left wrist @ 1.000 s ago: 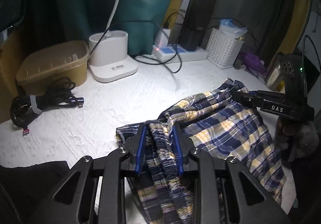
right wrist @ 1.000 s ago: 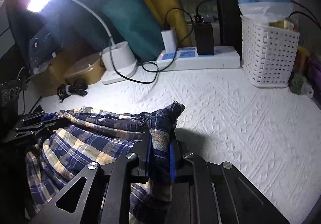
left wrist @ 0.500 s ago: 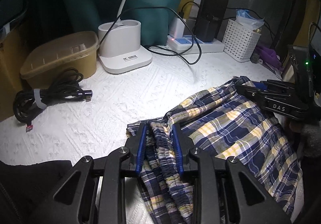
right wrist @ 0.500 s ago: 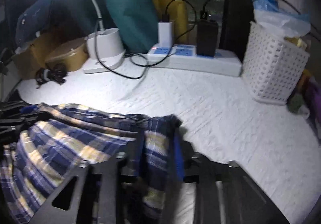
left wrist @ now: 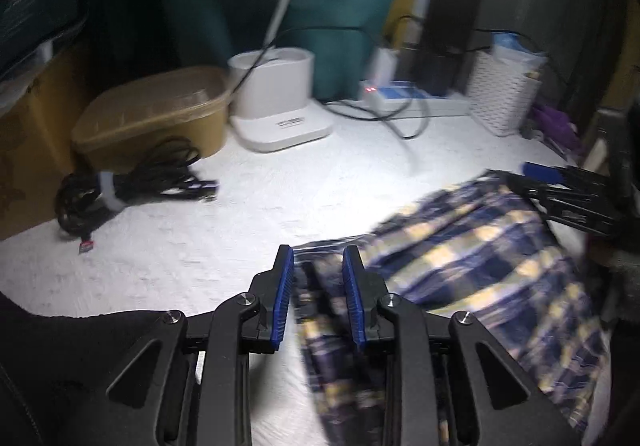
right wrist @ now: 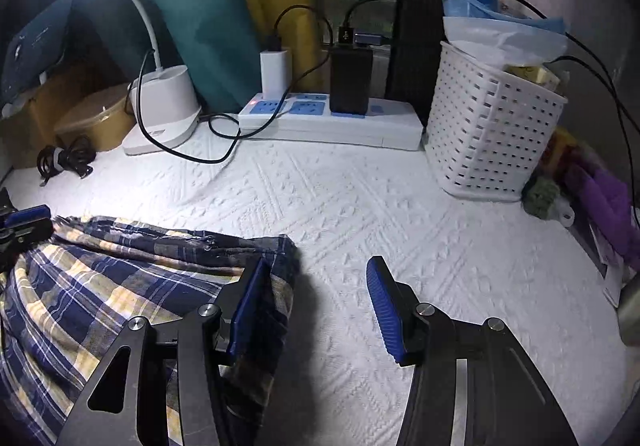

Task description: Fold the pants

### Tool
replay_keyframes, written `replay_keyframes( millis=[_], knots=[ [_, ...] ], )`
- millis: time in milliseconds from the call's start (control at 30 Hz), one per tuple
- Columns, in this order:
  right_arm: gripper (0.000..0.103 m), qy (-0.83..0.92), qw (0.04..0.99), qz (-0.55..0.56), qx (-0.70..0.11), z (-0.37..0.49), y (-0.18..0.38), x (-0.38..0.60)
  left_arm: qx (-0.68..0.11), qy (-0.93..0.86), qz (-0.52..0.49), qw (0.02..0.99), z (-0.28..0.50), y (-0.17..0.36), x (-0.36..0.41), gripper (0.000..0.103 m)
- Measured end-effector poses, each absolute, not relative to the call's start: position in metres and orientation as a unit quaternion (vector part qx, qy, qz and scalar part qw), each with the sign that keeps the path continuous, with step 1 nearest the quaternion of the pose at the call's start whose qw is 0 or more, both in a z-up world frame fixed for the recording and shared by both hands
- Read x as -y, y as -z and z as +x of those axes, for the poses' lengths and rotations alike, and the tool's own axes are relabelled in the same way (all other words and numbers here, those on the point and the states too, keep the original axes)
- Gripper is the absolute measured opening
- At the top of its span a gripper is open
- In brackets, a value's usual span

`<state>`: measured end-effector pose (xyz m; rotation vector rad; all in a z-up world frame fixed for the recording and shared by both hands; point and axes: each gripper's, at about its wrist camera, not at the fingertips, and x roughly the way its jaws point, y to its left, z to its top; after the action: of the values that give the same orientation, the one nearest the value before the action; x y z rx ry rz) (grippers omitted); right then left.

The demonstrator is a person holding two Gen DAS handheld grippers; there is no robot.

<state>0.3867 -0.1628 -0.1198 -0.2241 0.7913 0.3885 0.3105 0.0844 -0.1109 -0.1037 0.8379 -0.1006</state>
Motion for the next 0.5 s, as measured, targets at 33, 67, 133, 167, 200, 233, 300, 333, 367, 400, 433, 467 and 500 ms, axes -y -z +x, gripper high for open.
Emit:
replay_keyframes(
  millis=[33,67,133,167,200,233,300,333,367,400,433,467,500],
  knots=[
    [0.053,-0.186,0.898,-0.109,-0.383,0.386,0.119,0.163,-0.416,0.040,-0.061,0.907,0.313,0.113,-0.090,0.025],
    [0.053,-0.184,0.899,-0.107,-0.382,0.384,0.117,0.164,-0.421,0.032,-0.074,0.903,0.313,0.113,-0.095,0.025],
    [0.053,-0.171,0.910,-0.094,-0.365,0.377,0.106,0.173,-0.402,0.040,-0.093,0.910,0.303,0.101,-0.102,0.025],
    [0.055,-0.164,0.915,-0.087,-0.359,0.374,0.102,0.176,-0.389,0.042,-0.095,0.915,0.296,0.091,-0.104,0.025],
    [0.055,-0.161,0.920,-0.069,-0.351,0.371,0.094,0.185,-0.383,0.042,-0.094,0.918,0.291,0.084,-0.104,0.025],
    [0.055,-0.165,0.920,-0.059,-0.350,0.369,0.090,0.190,-0.381,0.046,-0.094,0.919,0.287,0.080,-0.103,0.025],
    [0.055,-0.184,0.916,-0.042,-0.355,0.364,0.083,0.197,-0.382,0.068,-0.102,0.916,0.278,0.073,-0.099,0.034],
    [0.055,-0.191,0.914,-0.045,-0.356,0.360,0.081,0.198,-0.383,0.082,-0.108,0.914,0.275,0.072,-0.096,0.046],
    [0.055,-0.199,0.912,-0.048,-0.356,0.355,0.079,0.197,-0.386,0.097,-0.114,0.911,0.271,0.072,-0.091,0.057],
    [0.055,-0.210,0.909,-0.050,-0.357,0.350,0.079,0.197,-0.389,0.107,-0.115,0.908,0.268,0.073,-0.085,0.059],
    [0.055,-0.216,0.907,-0.050,-0.359,0.346,0.079,0.196,-0.394,0.113,-0.110,0.906,0.265,0.075,-0.078,0.059],
    [0.055,-0.223,0.904,-0.052,-0.362,0.341,0.079,0.194,-0.399,0.114,-0.103,0.904,0.264,0.078,-0.072,0.059],
    [0.055,-0.232,0.900,-0.054,-0.365,0.335,0.082,0.192,-0.405,0.112,-0.095,0.902,0.263,0.082,-0.068,0.059]
  ],
)
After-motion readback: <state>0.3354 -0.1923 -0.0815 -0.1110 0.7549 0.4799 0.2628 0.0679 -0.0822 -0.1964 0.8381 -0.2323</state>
